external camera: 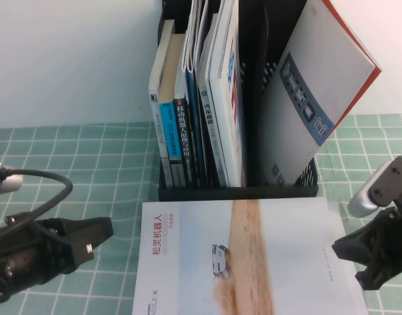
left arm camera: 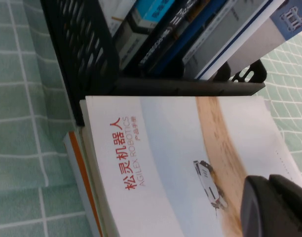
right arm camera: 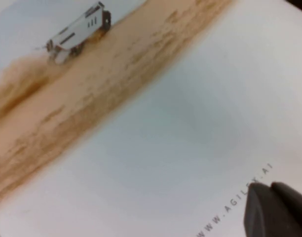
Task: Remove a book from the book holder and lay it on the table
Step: Hold the bookshelf
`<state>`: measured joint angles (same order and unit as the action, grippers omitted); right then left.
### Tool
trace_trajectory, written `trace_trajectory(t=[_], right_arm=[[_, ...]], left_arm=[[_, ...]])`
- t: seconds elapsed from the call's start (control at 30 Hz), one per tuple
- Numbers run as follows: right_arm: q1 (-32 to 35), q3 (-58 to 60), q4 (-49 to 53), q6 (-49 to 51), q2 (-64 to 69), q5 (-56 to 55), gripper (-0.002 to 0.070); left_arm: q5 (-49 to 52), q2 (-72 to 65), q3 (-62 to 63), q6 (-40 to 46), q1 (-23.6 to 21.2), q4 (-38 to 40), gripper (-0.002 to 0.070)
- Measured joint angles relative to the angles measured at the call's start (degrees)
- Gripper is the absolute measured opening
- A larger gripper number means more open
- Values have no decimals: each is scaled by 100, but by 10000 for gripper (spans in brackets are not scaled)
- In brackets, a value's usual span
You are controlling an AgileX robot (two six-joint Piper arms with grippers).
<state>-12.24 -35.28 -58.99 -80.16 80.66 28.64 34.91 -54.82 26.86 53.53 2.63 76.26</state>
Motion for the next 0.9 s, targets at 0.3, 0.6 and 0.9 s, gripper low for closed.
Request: trace_trajectory(t=[0.3,0.6,0.9], right_arm=[[-79,0,365,119,489,-787,-2],[-79,0,511,225,502,-897,-2],[-67,-58,-165,235,965,-782,-2]], left_arm=[[9,-406,0,22,0,91,-1],[-58,-439,0,35,0,170,-1],[-72,-439,0,96,0,385,-1]])
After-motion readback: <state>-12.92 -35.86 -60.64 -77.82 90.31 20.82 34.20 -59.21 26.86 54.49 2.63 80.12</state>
